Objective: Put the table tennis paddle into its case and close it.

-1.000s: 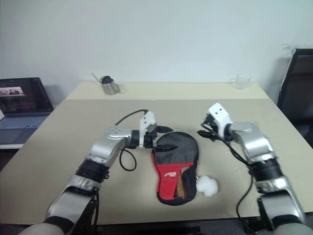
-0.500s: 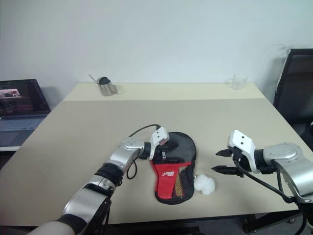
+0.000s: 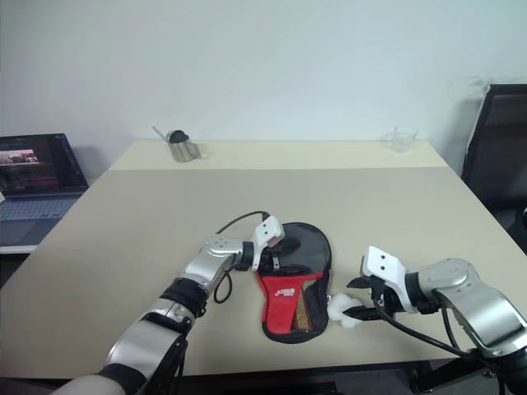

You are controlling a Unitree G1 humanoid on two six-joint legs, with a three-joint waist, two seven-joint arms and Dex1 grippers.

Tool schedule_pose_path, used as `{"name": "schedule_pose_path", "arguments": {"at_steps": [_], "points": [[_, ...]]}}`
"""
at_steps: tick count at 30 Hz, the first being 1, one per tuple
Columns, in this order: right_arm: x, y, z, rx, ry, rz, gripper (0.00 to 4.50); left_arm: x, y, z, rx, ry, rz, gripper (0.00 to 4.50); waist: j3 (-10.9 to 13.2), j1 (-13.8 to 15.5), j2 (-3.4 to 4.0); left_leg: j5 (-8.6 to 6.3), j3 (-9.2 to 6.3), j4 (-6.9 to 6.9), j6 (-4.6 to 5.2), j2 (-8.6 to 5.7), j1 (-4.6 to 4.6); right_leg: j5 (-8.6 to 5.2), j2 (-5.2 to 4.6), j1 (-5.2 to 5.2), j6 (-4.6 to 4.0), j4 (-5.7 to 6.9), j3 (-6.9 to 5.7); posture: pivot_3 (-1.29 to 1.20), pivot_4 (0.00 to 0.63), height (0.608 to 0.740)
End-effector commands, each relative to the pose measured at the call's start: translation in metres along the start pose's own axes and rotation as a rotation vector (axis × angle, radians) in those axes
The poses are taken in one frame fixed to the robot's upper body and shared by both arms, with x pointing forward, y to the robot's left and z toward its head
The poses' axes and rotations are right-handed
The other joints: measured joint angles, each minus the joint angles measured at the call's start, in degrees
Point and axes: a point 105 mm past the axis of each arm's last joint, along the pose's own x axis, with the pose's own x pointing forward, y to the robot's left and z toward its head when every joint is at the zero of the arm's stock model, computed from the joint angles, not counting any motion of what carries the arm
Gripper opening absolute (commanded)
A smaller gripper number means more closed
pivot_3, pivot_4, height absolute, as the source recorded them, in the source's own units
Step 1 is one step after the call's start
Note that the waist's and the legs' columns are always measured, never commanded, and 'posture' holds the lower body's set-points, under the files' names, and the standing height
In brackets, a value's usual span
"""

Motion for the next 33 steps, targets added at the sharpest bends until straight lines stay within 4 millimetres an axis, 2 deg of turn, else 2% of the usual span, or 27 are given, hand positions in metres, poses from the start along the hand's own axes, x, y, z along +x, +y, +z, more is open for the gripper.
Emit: {"name": "schedule_pose_path", "arguments": {"at_steps": [1,8,13,18,23,27,33], "points": [[0.004,0.001,0.001,-0.034,0.007,0.004,3.09,0.002,-0.006,-0.017,-0.018,0.063,-0.009,4.50,0.00,0.02,0.00,0.00,0.00,0.00,0.00,0.00,0.00,0.00,0.00,0.00,0.00,0.00,0.00,0.00,0.150,0.740],[0.020,0.007,-0.008,-0.014,0.046,0.022,3.09,0.002,-0.006,-0.015,-0.016,0.061,-0.005,4.50,0.00,0.04,0.00,0.00,0.00,0.00,0.00,0.00,0.00,0.00,-0.01,0.02,0.00,-0.01,-0.01,0.00,0.150,0.740],[0.023,0.006,-0.013,0.012,0.055,0.014,3.09,0.004,-0.007,-0.014,-0.016,0.057,-0.007,4.50,0.00,0.09,-0.01,0.00,-0.01,0.00,0.00,0.01,0.00,0.00,-0.01,0.03,0.00,-0.02,-0.02,0.00,0.150,0.740],[0.023,0.012,-0.015,0.013,0.068,0.031,1.43,0.004,-0.005,-0.013,-0.018,0.057,-0.001,4.50,-0.01,0.12,-0.01,0.00,-0.02,0.00,0.00,0.01,0.00,0.00,-0.02,0.05,0.00,-0.03,-0.05,0.00,0.150,0.740],[0.014,0.029,-0.023,-0.026,0.105,0.100,0.25,0.002,0.001,-0.011,-0.045,0.061,0.020,4.50,-0.02,0.24,-0.02,0.00,-0.05,0.00,0.00,0.01,-0.01,0.00,-0.02,0.09,0.00,-0.11,-0.10,0.00,0.150,0.740],[0.010,0.044,-0.028,-0.050,0.118,0.169,0.12,0.001,0.006,-0.015,-0.060,0.090,0.049,4.50,-0.04,0.30,-0.07,-0.01,-0.13,-0.01,-0.01,0.01,0.00,0.00,-0.03,0.20,0.01,-0.26,-0.22,0.00,0.150,0.740],[0.011,0.047,-0.030,-0.066,0.115,0.186,0.11,0.002,0.010,-0.018,-0.064,0.116,0.065,4.50,-0.05,0.28,-0.08,-0.01,-0.22,-0.01,-0.02,0.02,0.01,-0.01,-0.05,0.31,0.00,-0.33,-0.41,0.00,0.150,0.740]]}}
